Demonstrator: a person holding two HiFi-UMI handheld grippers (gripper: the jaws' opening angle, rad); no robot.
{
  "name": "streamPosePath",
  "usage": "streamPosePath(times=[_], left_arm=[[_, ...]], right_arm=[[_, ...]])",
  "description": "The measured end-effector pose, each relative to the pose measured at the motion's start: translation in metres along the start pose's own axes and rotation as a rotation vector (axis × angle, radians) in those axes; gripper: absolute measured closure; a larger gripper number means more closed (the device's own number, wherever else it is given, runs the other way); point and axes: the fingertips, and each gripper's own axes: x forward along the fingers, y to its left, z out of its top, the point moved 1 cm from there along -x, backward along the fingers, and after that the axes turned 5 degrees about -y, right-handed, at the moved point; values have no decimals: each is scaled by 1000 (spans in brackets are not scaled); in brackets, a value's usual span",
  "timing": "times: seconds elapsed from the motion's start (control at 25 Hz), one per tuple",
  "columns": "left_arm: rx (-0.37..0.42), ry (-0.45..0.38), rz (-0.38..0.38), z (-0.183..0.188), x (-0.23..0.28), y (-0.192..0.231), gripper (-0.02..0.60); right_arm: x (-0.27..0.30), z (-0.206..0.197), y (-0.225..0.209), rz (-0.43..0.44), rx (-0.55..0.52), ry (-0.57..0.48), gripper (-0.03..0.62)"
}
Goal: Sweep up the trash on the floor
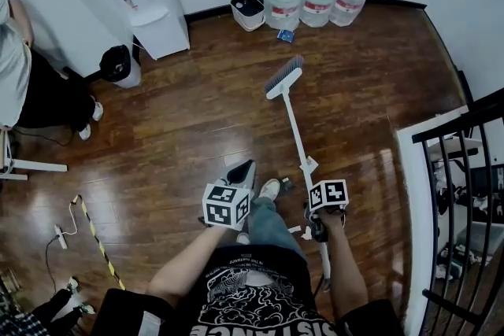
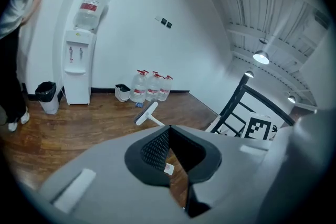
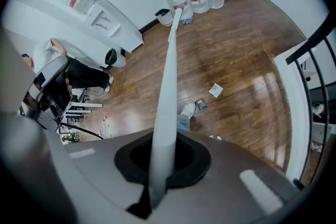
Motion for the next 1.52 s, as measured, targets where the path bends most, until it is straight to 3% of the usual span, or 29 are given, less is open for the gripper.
streamPosePath(times=[0.44,0.72,0.92,1.24,1.52], left_arm=[[43,-13,15,101,119,14,577],[19,-19,-9,143,189,41,577],[-9,4,-41,171,253,81,577],[-30,66,-63,205,343,157,577],[-38,108,-40,216,382,213,577]], right_arm=[[0,164,-21,62,16,-3,594],[25,269,-20,126,113,-15,594],[55,358,-18,155,194,6,594],[117,500,2,317,421,2,594],[172,595,4,445,538,-15,594]])
